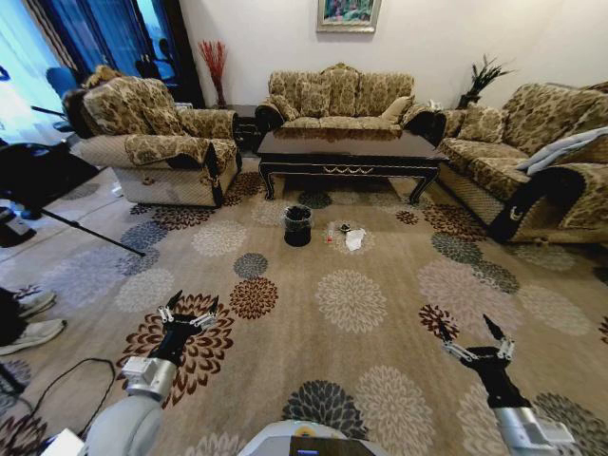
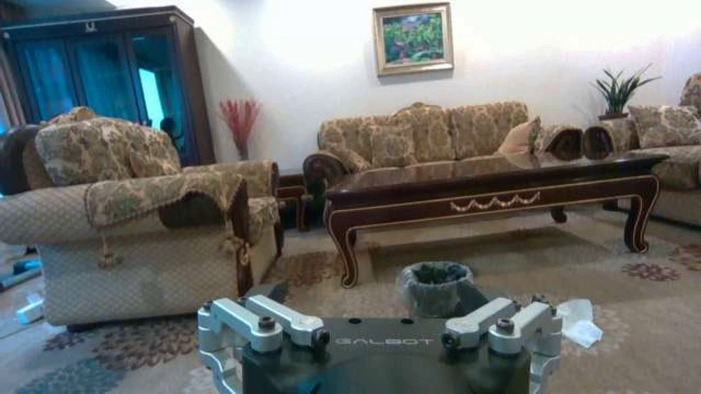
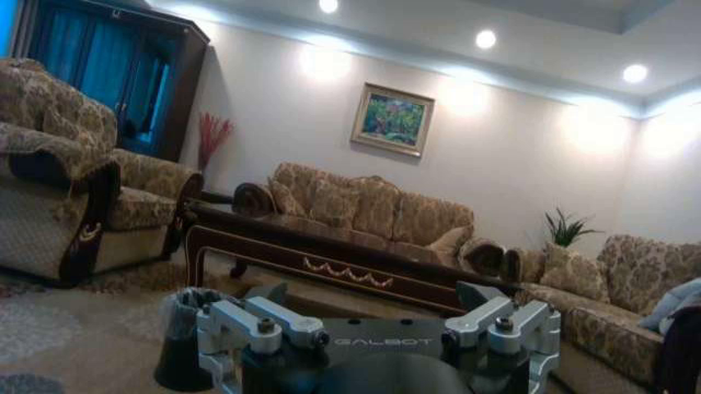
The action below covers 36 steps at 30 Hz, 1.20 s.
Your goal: Move to the front of the table and pick up the trash from the floor, then place it into the trash bin.
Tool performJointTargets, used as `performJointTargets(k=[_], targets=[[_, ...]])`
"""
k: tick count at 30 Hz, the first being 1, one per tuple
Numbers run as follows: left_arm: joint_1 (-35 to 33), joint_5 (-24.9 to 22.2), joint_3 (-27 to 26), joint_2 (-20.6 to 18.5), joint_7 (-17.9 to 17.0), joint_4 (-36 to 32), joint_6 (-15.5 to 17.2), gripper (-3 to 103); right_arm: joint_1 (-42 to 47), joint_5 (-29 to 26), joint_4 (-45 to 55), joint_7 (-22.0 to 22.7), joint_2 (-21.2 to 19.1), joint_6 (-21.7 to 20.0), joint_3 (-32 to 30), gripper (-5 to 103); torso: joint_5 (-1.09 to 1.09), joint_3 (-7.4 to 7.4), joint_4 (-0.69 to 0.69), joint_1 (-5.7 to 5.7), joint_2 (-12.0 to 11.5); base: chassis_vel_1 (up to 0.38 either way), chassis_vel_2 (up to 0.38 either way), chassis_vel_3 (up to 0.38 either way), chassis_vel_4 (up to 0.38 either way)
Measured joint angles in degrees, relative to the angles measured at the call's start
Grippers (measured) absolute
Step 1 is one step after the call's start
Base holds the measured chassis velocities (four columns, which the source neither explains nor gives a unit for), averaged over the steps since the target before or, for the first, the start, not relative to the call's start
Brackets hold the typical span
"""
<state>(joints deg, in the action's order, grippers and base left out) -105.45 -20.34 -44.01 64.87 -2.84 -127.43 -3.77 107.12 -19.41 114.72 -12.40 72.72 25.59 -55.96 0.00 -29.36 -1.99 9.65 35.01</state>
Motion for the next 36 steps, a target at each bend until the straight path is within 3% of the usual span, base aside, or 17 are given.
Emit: performJointTargets(k=[36], targets=[[0.4, -0.5, 0.1, 0.7, -0.2, 0.6, 0.2, 100, -0.9, -2.2, -0.8, 0.4, -0.6, 0.2, -0.1, 100, 0.00, 5.22, 0.00, -3.47, -8.7, 0.000, 0.000, 0.000, 0.000]])
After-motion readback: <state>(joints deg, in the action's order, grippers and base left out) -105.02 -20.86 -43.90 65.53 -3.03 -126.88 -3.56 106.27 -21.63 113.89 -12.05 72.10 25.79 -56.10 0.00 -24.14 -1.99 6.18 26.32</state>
